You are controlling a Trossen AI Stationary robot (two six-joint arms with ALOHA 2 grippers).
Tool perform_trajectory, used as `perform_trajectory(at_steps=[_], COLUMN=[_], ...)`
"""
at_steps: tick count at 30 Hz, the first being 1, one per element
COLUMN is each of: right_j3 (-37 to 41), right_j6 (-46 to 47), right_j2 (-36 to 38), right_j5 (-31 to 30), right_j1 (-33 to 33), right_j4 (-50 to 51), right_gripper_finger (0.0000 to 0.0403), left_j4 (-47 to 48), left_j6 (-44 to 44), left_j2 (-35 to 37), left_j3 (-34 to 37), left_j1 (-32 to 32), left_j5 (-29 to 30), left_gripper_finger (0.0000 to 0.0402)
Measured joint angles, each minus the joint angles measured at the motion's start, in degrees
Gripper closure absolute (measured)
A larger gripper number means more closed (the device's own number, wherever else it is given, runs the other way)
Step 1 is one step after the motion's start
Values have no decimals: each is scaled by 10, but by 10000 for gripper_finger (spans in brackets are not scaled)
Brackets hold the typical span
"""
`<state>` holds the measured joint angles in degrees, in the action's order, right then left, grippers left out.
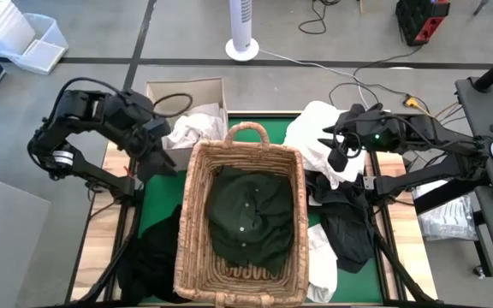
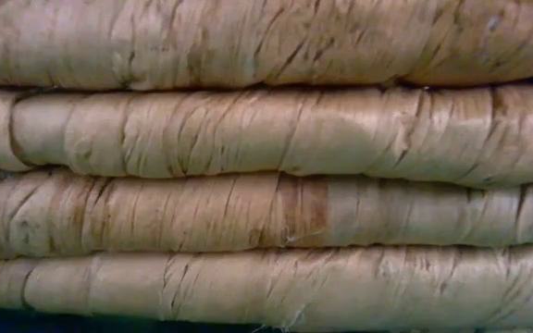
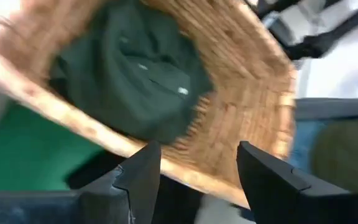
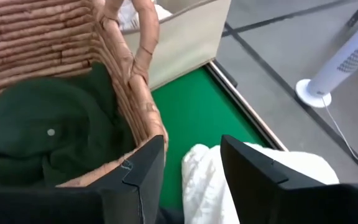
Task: Pick & Place Cloths
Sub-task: Put the black shirt into the brown basket
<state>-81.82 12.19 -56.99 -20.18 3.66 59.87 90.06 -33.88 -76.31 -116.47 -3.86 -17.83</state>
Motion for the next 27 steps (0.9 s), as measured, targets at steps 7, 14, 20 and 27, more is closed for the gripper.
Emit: perform_trajectory(at_steps=[7,14,20,27], right_j3=[0,0,1,1], right_j6=[-2,-2,-2,-2], right_j2=[-1,-2,-2,-2], right_j5=[-9,-9,-9,-9], right_j1=[0,0,0,0], right_j4=[-7,-23,-24,-24], right_gripper_finger=[241,250,261,260], left_j4=[0,-1,-1,0], left_j6=[-93,-137,-158,-229], left_j2=[26,33,39,64], left_j3=[8,42,121,234], left_j1=[71,180,260,319], left_j5=[-25,83,124,124], left_gripper_finger=[212,212,212,212])
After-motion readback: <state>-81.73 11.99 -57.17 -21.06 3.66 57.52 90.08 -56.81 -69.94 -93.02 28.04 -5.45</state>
